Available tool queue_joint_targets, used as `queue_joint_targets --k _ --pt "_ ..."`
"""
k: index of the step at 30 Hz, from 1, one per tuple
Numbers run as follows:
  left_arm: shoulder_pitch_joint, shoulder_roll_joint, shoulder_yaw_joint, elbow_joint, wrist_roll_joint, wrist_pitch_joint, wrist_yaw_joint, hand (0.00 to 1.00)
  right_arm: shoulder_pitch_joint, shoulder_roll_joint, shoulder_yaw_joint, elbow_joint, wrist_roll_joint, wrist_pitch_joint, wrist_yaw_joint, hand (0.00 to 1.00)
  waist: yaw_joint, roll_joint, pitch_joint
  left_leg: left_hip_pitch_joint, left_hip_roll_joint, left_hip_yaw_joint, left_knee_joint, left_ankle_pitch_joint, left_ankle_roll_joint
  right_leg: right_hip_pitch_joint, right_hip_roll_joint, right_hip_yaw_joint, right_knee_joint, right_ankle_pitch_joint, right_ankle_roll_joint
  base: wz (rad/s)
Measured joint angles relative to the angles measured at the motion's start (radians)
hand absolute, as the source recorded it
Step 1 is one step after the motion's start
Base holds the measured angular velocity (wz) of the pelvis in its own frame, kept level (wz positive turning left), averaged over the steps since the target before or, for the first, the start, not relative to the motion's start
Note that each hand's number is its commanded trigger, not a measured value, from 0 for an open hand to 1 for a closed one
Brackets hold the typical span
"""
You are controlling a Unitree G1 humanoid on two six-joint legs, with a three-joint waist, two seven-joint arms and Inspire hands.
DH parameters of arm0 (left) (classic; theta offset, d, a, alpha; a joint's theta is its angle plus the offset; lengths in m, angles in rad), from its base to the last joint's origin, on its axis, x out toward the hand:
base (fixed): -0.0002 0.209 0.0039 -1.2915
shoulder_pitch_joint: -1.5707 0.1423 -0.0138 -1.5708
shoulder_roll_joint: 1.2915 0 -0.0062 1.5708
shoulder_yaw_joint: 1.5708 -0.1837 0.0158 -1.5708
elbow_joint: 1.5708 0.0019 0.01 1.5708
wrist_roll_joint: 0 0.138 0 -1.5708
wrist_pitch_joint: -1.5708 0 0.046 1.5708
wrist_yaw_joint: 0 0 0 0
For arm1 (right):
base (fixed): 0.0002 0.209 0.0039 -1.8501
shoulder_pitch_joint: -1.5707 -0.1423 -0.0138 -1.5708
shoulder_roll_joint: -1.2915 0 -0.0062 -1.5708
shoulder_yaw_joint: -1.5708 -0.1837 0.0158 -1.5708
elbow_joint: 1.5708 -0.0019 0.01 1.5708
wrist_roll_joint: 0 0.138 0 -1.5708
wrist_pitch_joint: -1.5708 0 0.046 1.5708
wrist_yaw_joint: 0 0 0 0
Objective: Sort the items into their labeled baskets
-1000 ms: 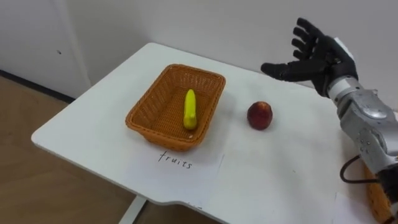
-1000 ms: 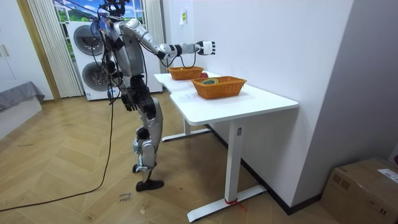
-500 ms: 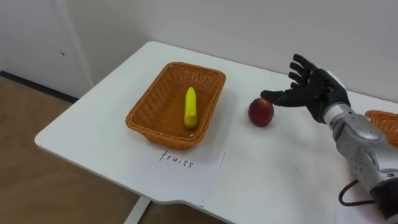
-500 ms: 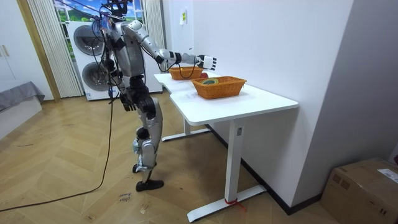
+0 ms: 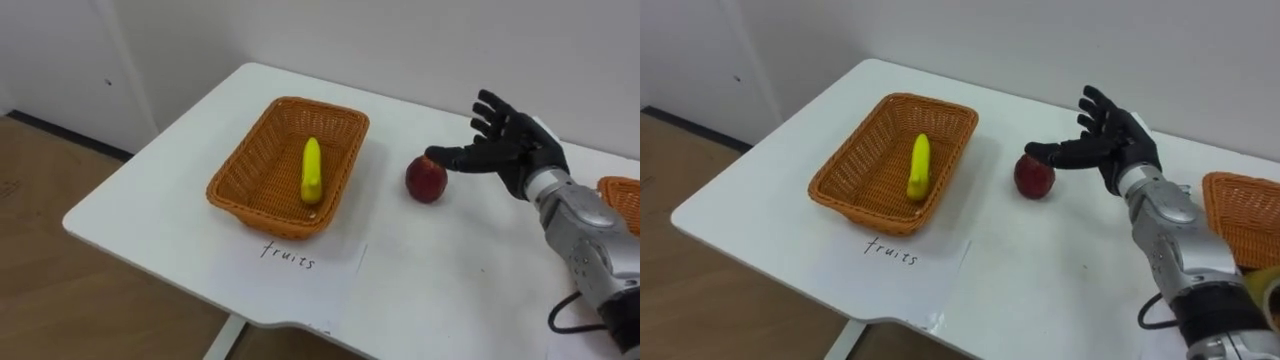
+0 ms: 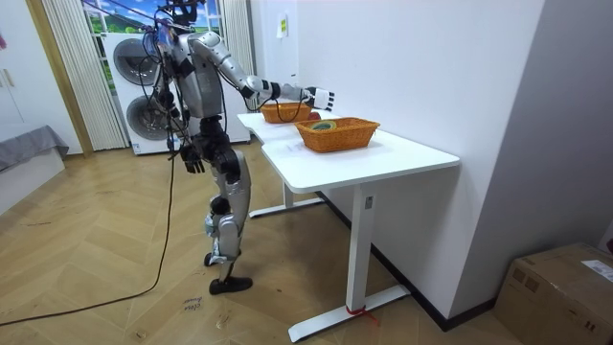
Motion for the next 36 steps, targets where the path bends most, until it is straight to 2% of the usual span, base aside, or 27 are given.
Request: queue_joint_targets --k 5,9,11,14,17,20,27,32,36 --pt "0.0 -0.005 -0.042 0.002 -0.014 0.001 0.001 0.0 0.005 -0.001 0.0 0.108 0.007 -0.001 0.024 0.0 -0.003 0.006 0.0019 -0.021 0.002 -0.002 0.013 0.0 0.0 -0.014 0.0 -0.01 0.007 0.0 0.0 0.04" --pt "-0.007 -0.003 -0.058 0.002 -0.071 -0.004 0.0 0.0 -0.002 -0.014 -0.001 0.163 0.015 -0.002 0.034 0.0 -0.002 0.012 0.0014 -0.07 0.0 -0.001 0.025 0.007 -0.002 -0.075 -0.005 -0.006 0.04 -0.002 -0.004 0.0" --pt "-0.007 -0.001 -0.059 0.006 -0.094 -0.006 -0.001 0.0 -0.007 -0.018 -0.004 0.179 0.015 -0.025 0.034 0.0 0.001 0.014 0.0025 -0.092 0.001 0.003 0.037 0.012 -0.002 -0.107 -0.01 -0.001 0.061 -0.004 -0.007 -0.06" --pt "-0.014 0.007 -0.059 0.007 -0.132 -0.008 -0.004 0.0 -0.03 -0.019 -0.002 0.19 0.008 -0.027 0.032 0.0 0.012 0.009 0.0051 -0.12 0.003 0.014 0.038 0.014 -0.003 -0.147 -0.019 0.002 0.094 -0.013 -0.014 -0.09" --pt "-0.036 0.021 -0.059 0.007 -0.144 -0.022 -0.005 0.0 -0.044 -0.019 0.001 0.192 0.005 -0.028 0.03 0.0 0.027 -0.002 0.0132 -0.142 0.01 0.016 0.048 0.017 -0.006 -0.171 -0.019 -0.002 0.103 -0.015 -0.018 -0.01" --pt "-0.042 0.023 -0.059 0.006 -0.156 -0.037 -0.002 0.0 -0.053 -0.02 0.023 0.192 0.005 -0.04 0.031 0.0 0.04 -0.013 0.0161 -0.159 0.013 0.018 0.052 0.019 -0.009 -0.185 -0.016 -0.003 0.103 -0.017 -0.024 -0.03" --pt "-0.044 0.031 -0.078 0.004 -0.186 -0.049 0.02 0.0 -0.068 -0.028 0.06 0.219 -0.01 -0.072 0.028 0.0 0.045 -0.025 0.0143 -0.168 0.014 0.017 0.053 0.02 -0.011 -0.192 -0.015 -0.007 0.103 -0.018 -0.026 0.02" --pt "-0.055 0.033 -0.078 0.007 -0.185 -0.052 0.021 0.0 -0.068 -0.025 0.064 0.219 -0.086 -0.077 0.009 0.0 0.054 -0.029 0.0176 -0.166 0.015 0.017 0.055 0.02 -0.011 -0.191 -0.015 -0.007 0.103 -0.018 -0.026 0.0" --pt "-0.058 0.033 -0.08 0.02 -0.186 -0.071 0.021 0.0 -0.068 -0.023 0.08 0.218 -0.138 -0.099 -0.014 0.0 0.06 -0.023 0.022 -0.17 0.015 0.017 0.054 0.02 -0.011 -0.193 -0.015 -0.007 0.104 -0.018 -0.026 0.0"
